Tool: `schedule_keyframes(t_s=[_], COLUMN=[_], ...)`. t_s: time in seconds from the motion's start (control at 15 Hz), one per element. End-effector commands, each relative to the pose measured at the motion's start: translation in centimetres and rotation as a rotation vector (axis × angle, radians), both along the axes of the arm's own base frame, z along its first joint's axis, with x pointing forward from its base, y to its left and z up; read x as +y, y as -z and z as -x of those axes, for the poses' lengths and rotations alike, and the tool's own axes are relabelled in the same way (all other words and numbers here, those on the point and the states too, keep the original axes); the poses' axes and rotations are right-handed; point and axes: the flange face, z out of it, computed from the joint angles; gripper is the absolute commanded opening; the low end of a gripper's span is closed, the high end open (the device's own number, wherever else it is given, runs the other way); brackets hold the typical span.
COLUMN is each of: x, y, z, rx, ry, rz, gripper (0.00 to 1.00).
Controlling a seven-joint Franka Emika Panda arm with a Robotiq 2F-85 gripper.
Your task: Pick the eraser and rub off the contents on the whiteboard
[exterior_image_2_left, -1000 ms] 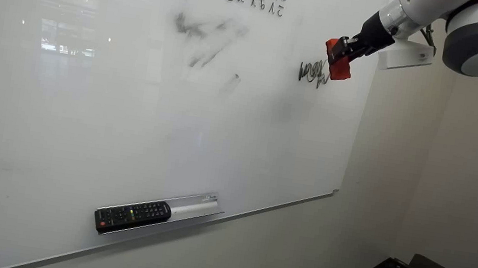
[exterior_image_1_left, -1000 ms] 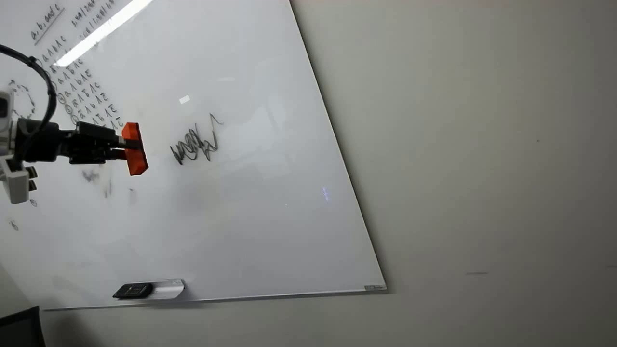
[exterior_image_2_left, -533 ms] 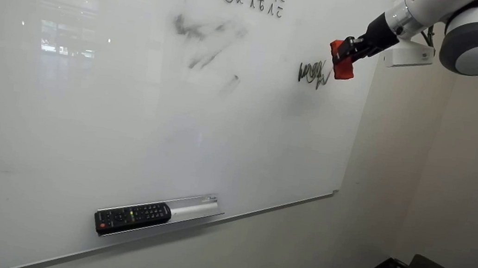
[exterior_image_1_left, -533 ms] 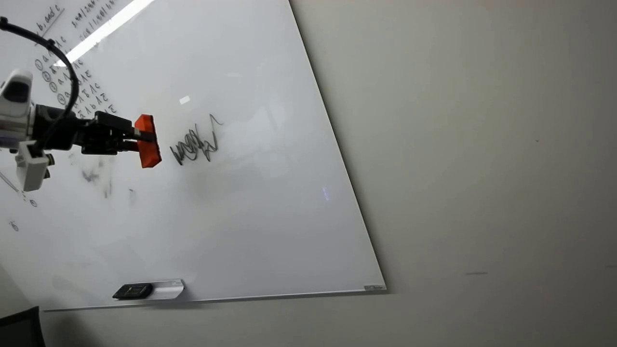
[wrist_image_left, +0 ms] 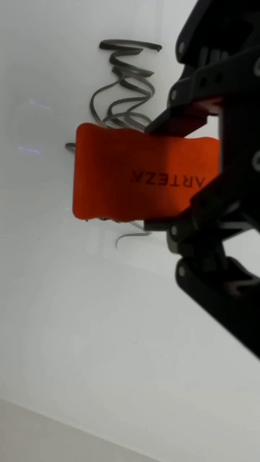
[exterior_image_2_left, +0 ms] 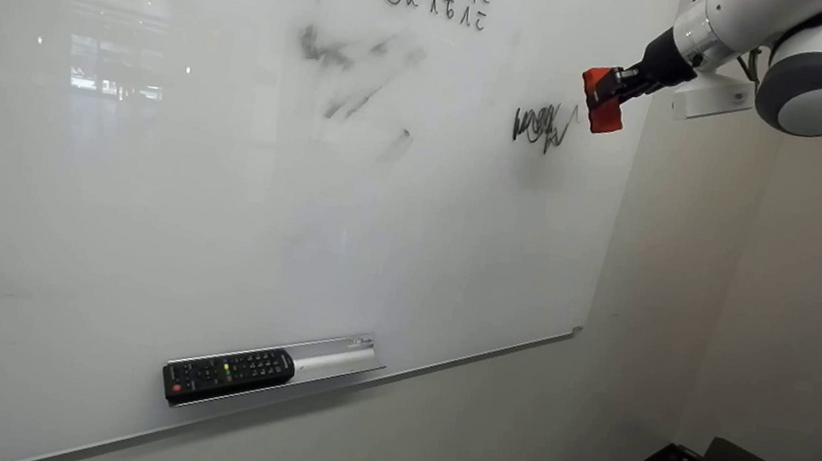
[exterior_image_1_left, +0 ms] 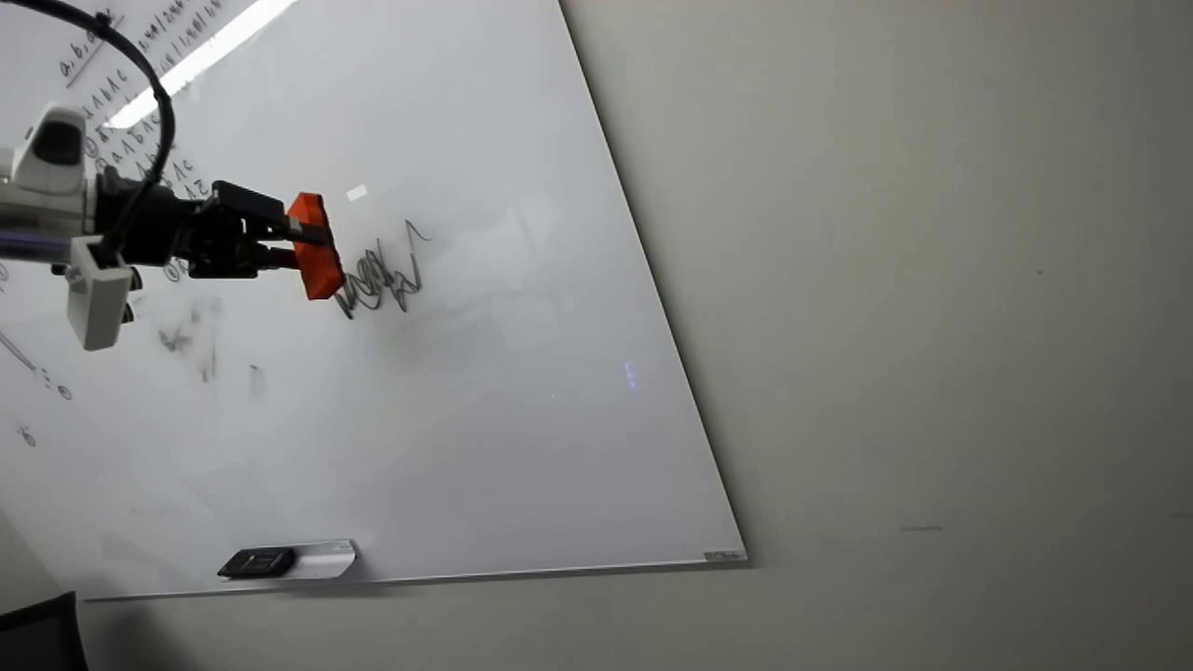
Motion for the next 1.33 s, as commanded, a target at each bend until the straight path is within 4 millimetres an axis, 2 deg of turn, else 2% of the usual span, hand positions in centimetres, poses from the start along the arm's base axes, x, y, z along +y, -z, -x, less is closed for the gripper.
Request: schedule_keyframes(t_s=[0.0,0.4,0.47,0.67,0.73,1.0,1.13,1.27], x=[-1.9,-4.4,-4.0,-4.4,-4.3,-5.0,-5.5,-5.9], y=[0.6,2.6,2.6,3.2,3.2,1.0,-0.4,-0.9], z=[-0.6,-1.8,-0.8,-1.4,-1.4,-1.1,-0.9,-1.3], rx=[-0.077,-0.117,-0.106,-0.092,-0.092,-0.182,-0.227,-0.259], ry=[0.002,0.046,0.044,0.054,0.053,-0.013,-0.032,-0.028], rz=[-0.013,-0.057,-0.055,-0.058,-0.058,0.039,0.049,0.048], gripper=[0.3,0.3,0.55,0.55,0.3,0.3,0.3,0.3])
